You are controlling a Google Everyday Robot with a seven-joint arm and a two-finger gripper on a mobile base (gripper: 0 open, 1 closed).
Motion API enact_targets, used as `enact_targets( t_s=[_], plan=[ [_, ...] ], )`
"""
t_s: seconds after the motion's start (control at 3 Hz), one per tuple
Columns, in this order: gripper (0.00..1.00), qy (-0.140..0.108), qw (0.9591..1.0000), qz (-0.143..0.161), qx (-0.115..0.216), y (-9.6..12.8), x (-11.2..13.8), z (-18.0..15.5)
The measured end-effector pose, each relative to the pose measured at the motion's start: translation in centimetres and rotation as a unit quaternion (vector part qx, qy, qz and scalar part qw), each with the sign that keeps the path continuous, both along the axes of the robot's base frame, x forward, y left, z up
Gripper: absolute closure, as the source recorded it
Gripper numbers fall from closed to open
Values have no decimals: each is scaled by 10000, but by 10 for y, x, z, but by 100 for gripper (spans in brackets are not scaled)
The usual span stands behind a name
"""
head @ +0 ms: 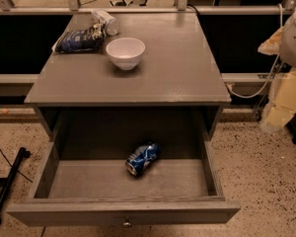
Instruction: Pick pepsi can from top drawer and place on counter
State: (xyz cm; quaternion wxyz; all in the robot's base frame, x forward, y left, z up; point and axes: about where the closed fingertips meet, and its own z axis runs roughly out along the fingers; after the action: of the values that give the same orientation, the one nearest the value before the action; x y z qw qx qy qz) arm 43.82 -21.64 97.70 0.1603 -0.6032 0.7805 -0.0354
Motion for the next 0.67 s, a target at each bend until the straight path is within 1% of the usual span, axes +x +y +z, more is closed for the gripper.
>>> enact_targets(
  t_s=[0.33, 0.67],
  plan=[
    [0, -1, 10000, 0, 0, 0, 0, 0],
    [0, 86, 9984, 538, 146, 28, 8, -7]
  ],
)
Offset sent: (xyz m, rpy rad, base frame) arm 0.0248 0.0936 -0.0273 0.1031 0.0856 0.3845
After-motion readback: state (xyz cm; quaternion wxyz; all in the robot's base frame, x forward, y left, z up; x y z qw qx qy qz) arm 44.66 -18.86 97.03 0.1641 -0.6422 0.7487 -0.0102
